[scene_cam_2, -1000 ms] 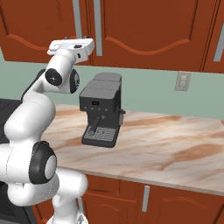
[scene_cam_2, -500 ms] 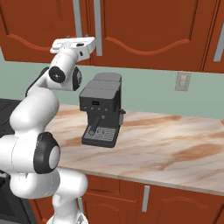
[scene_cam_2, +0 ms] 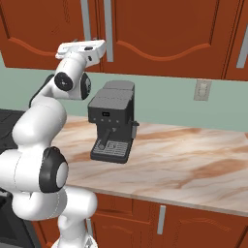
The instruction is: Open the cabinet directly in front. Then move the wine and the mug to the dining counter with the candle on it.
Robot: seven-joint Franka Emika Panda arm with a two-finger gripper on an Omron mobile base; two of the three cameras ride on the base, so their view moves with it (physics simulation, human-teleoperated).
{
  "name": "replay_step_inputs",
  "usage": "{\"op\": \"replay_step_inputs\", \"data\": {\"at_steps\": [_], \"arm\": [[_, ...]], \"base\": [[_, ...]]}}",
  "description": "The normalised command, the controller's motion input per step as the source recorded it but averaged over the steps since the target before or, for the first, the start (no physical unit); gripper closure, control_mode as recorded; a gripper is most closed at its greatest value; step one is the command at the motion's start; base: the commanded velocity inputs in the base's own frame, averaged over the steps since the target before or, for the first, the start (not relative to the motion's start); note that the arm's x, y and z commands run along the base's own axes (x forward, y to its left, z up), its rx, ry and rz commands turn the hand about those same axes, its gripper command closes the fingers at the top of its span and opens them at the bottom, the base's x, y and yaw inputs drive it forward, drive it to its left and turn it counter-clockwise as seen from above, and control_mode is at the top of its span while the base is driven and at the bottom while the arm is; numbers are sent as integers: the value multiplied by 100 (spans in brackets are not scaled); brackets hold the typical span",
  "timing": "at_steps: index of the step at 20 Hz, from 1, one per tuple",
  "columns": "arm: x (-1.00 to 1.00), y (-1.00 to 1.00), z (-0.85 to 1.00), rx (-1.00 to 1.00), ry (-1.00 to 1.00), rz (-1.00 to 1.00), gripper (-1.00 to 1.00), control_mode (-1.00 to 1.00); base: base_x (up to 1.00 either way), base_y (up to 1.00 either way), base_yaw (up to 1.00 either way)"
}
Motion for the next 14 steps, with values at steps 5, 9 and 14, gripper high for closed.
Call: {"op": "replay_step_inputs", "data": {"at_steps": [5,9,14], "arm": [[8,0,0,0,0,0,100,-100],[0,0,0,0,0,0,100,-100],[0,0,0,0,0,0,100,-100]], "base": [[0,0,0],[0,0,0],[0,0,0]]}}
